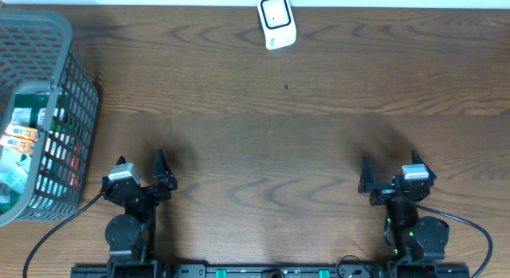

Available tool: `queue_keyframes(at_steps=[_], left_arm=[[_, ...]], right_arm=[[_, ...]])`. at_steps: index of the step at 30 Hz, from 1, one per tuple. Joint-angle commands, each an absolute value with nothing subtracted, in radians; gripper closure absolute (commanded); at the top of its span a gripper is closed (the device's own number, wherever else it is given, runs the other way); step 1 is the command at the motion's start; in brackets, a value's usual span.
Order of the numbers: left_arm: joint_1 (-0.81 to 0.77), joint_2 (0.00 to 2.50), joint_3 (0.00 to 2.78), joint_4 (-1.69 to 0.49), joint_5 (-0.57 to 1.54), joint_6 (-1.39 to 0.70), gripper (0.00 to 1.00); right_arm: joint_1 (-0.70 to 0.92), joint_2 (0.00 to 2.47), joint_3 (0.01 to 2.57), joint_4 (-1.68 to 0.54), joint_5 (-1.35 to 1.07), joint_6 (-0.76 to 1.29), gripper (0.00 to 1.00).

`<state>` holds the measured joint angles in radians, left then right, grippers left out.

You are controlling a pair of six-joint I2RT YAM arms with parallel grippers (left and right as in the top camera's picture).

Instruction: Scan the item barcode

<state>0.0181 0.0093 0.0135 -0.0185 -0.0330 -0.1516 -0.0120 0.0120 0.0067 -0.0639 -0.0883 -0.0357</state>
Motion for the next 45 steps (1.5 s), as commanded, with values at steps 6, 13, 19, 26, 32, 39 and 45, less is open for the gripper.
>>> queue_keyframes(at_steps=[6, 13, 19, 26, 32, 39, 45], left_arm=[[0.023, 0.006, 0.004, -0.068, -0.061, -0.131, 0.14], [0.023, 0.006, 0.004, -0.068, -0.061, -0.131, 0.15], [0.023, 0.006, 0.004, -0.067, -0.061, -0.131, 0.15], [0.023, 0.006, 0.004, -0.067, -0.061, -0.131, 0.14], [0.023, 0.006, 0.004, -0.059, -0.06, -0.136, 0.15], [0.023, 0.006, 0.047, -0.075, 0.035, -0.139, 0.15], [0.023, 0.027, 0.222, -0.268, 0.06, -0.143, 0.15]], right_arm=[[-0.015, 0.007, 0.006, -0.068, -0.076, -0.023, 0.01], [-0.015, 0.007, 0.006, -0.068, -0.076, -0.023, 0.01], [-0.015, 0.007, 0.006, -0.068, -0.076, -0.023, 0.01], [-0.015, 0.007, 0.006, -0.068, -0.076, -0.023, 0.01], [-0.015, 0.007, 0.006, -0.068, -0.076, -0.023, 0.01], [-0.015, 0.007, 0.006, -0.068, -0.076, -0.023, 0.01], [-0.015, 0.007, 0.006, -0.068, -0.076, -0.023, 0.01]])
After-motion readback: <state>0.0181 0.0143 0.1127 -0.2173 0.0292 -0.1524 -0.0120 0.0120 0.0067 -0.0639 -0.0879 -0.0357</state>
